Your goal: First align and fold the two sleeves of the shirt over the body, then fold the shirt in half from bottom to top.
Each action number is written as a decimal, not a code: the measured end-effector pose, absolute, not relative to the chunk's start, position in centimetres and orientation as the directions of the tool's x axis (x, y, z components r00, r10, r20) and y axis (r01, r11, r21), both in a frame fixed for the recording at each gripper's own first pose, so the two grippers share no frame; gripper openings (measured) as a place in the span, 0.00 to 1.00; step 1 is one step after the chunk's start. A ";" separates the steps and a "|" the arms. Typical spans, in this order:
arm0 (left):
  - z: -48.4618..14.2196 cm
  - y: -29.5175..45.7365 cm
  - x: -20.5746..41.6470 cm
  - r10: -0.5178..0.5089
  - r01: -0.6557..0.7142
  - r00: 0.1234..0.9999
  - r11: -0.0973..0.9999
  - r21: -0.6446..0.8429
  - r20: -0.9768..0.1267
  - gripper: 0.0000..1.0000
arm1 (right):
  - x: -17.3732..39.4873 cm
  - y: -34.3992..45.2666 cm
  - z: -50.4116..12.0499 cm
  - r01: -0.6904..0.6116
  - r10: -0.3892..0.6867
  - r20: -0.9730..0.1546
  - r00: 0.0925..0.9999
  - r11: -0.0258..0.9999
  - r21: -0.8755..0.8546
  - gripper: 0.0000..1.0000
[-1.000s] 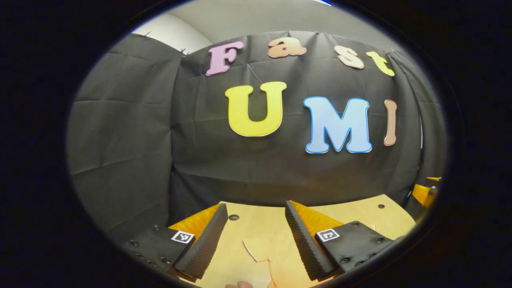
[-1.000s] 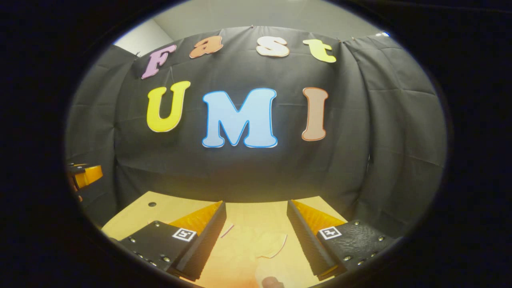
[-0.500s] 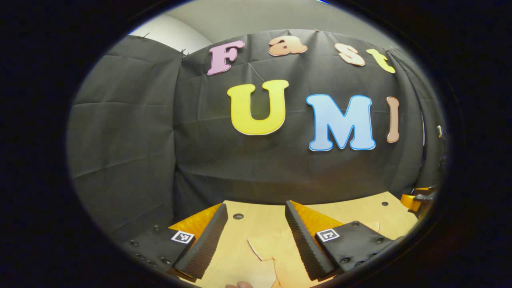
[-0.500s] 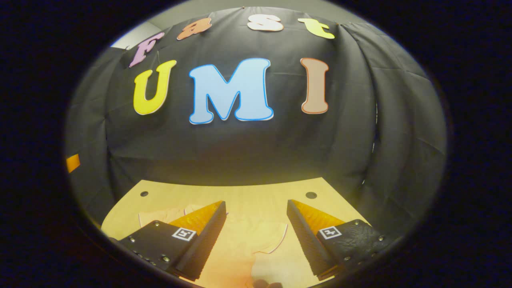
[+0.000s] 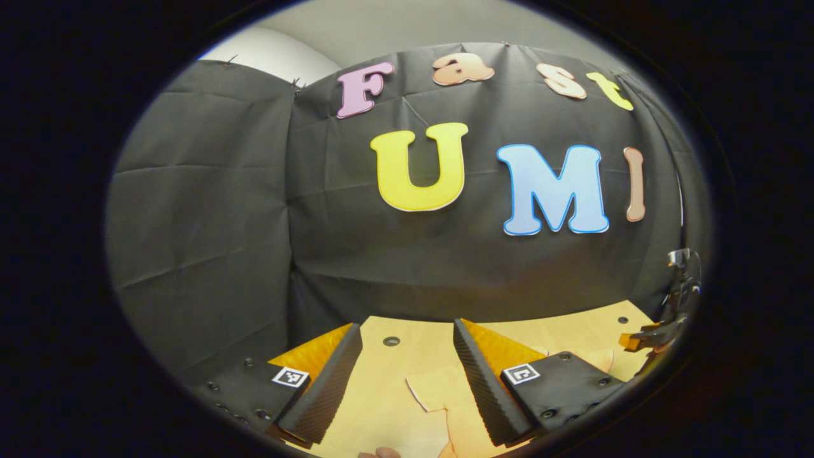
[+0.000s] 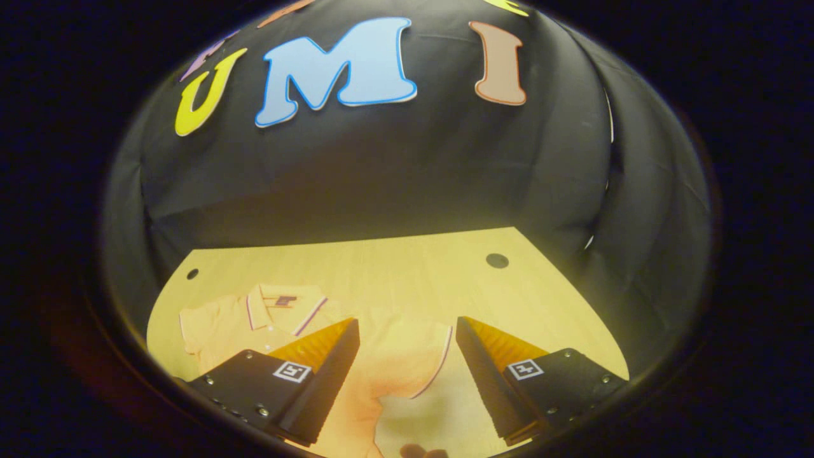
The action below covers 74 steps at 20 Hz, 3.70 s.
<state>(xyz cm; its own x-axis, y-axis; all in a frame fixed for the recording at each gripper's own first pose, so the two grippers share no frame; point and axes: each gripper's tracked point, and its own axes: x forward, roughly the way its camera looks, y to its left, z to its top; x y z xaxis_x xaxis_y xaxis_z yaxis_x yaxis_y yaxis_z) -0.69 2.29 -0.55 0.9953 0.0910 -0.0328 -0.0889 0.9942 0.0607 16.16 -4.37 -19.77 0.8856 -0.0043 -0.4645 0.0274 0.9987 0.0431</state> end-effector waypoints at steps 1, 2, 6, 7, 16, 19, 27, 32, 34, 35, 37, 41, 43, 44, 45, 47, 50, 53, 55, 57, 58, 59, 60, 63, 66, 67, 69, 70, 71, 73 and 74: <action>-0.7 2.4 -0.7 0.099 -0.096 0.994 0.994 0.057 -0.038 0.94 | 16.7 -4.5 -21.4 0.030 -0.005 -0.497 0.868 0.999 0.043 0.96; -0.9 2.5 -0.8 0.109 -0.106 0.993 0.993 0.055 -0.043 0.94 | 17.3 -5.1 -23.4 0.036 -0.007 -0.542 0.840 0.998 0.044 0.96; -1.1 3.4 -0.9 0.145 -0.141 0.988 0.988 0.063 -0.055 0.94 | 17.9 -5.6 -28.3 0.056 -0.018 -0.626 0.780 0.998 0.040 0.96; -1.2 3.6 -1.0 0.154 -0.150 0.986 0.986 0.067 -0.058 0.94 | 18.1 -5.7 -29.1 0.059 -0.021 -0.640 0.768 0.998 0.038 0.96; -1.5 4.0 -1.2 0.196 -0.191 0.977 0.979 0.065 -0.081 0.94 | 18.3 -6.0 -33.4 0.075 -0.024 -0.719 0.694 0.996 0.039 0.97; -1.8 4.0 -1.1 0.202 -0.196 0.976 0.978 0.066 -0.084 0.94 | 18.3 -5.9 -33.5 0.073 -0.010 -0.721 0.693 0.996 0.056 0.95; -2.2 3.3 -0.5 0.189 -0.184 0.977 0.981 0.052 -0.098 0.94 | 18.8 -5.1 -33.2 0.065 0.050 -0.747 0.663 0.990 0.125 0.08; -2.3 3.7 -0.6 0.193 -0.188 0.976 0.980 0.059 -0.098 0.95 | 19.2 -4.8 -31.7 0.048 0.047 -0.726 0.686 0.993 0.110 0.08; -2.1 4.0 -0.7 0.193 -0.188 0.976 0.980 0.058 -0.097 0.94 | 19.9 -3.7 -29.9 0.020 0.069 -0.698 0.712 0.993 0.119 0.08; -2.1 4.1 -0.8 0.194 -0.189 0.976 0.980 0.056 -0.096 0.95 | 20.2 -3.0 -29.0 0.002 0.081 -0.686 0.724 0.993 0.119 0.08; -2.4 4.4 -1.0 0.198 -0.194 0.976 0.980 0.049 -0.097 0.94 | 20.9 -1.0 -27.3 -0.043 0.113 -0.659 0.743 0.992 0.122 0.08; -2.6 5.6 -1.6 0.215 -0.213 0.971 0.977 0.032 -0.100 0.95 | 21.5 4.5 -24.4 -0.154 0.207 -0.610 0.765 0.978 0.139 0.08; -2.8 6.4 -2.0 0.228 -0.227 0.968 0.974 0.025 -0.102 0.95 | 21.4 7.5 -23.7 -0.217 0.249 -0.600 0.760 0.968 0.127 0.08; -2.9 6.7 -2.2 0.235 -0.234 0.967 0.972 0.022 -0.102 0.94 | 21.3 8.7 -23.7 -0.244 0.265 -0.603 0.753 0.962 0.119 0.08; -2.9 7.1 -2.4 0.241 -0.240 0.965 0.971 0.020 -0.101 0.95 | 21.0 10.0 -23.9 -0.268 0.280 -0.607 0.744 0.957 0.113 0.08; -3.3 7.8 -2.9 0.253 -0.252 0.962 0.967 0.023 -0.104 0.94 | 20.2 12.0 -24.7 -0.303 0.303 -0.623 0.721 0.947 0.109 0.08; -3.8 8.3 -3.2 0.261 -0.261 0.959 0.965 0.016 -0.113 0.94 | 19.5 13.6 -25.8 -0.334 0.315 -0.645 0.696 0.938 0.097 0.08; -4.5 8.8 -3.5 0.264 -0.265 0.956 0.964 0.014 -0.128 0.94 | 19.1 14.5 -26.5 -0.350 0.319 -0.659 0.681 0.932 0.090 0.08; -5.3 8.9 -3.1 0.254 -0.255 0.957 0.967 0.012 -0.142 0.94 | 18.9 14.9 -26.5 -0.355 0.322 -0.661 0.678 0.931 0.089 0.08; -6.1 8.6 -2.4 0.229 -0.231 0.959 0.973 0.009 -0.166 0.94 | 18.7 14.8 -26.1 -0.348 0.317 -0.659 0.682 0.933 0.089 0.08; -6.7 8.3 -1.8 0.218 -0.220 0.960 0.975 0.006 -0.177 0.94 | 18.5 14.5 -25.8 -0.338 0.309 -0.658 0.686 0.937 0.087 0.08; -7.3 8.3 -1.1 0.212 -0.215 0.960 0.977 0.003 -0.180 0.95 | 18.4 14.3 -25.4 -0.331 0.305 -0.653 0.693 0.940 0.087 0.08; -7.8 8.1 -0.2 0.192 -0.196 0.964 0.981 -0.003 -0.186 0.96 | 18.5 14.1 -24.8 -0.329 0.309 -0.644 0.700 0.940 0.092 0.08; -10.3 6.8 2.4 0.133 -0.140 0.966 0.990 -0.017 -0.223 0.96 | 17.1 13.6 -22.8 -0.333 0.339 -0.623 0.705 0.934 0.131 0.09; -13.5 5.4 5.4 0.070 -0.085 0.958 0.995 -0.044 -0.278 0.96 | 15.9 12.9 -20.4 -0.325 0.333 -0.582 0.742 0.938 0.122 0.15; -14.9 5.3 6.4 0.054 -0.072 0.953 0.996 -0.049 -0.299 0.96 | 15.2 12.8 -19.6 -0.324 0.336 -0.570 0.750 0.938 0.127 0.15; -18.9 4.4 9.1 0.024 -0.043 0.933 0.998 -0.048 -0.358 0.94 | 12.7 12.9 -17.2 -0.326 0.362 -0.543 0.757 0.931 0.166 0.55; -20.4 4.2 9.9 0.015 -0.034 0.924 0.998 -0.043 -0.382 0.94 | 12.2 12.8 -16.4 -0.322 0.363 -0.525 0.770 0.931 0.171 0.55; -21.7 3.9 10.5 0.007 -0.025 0.915 0.999 -0.039 -0.403 0.94 | 11.6 12.7 -15.5 -0.317 0.362 -0.509 0.781 0.932 0.177 0.55; -24.6 3.5 11.9 -0.001 -0.019 0.893 0.999 -0.039 -0.451 0.95 | 9.9 12.4 -13.8 -0.308 0.363 -0.484 0.796 0.932 0.194 0.54; -25.9 3.4 12.6 -0.004 -0.021 0.882 0.999 -0.047 -0.471 0.95 | 9.2 12.2 -13.2 -0.300 0.360 -0.473 0.804 0.933 0.199 0.54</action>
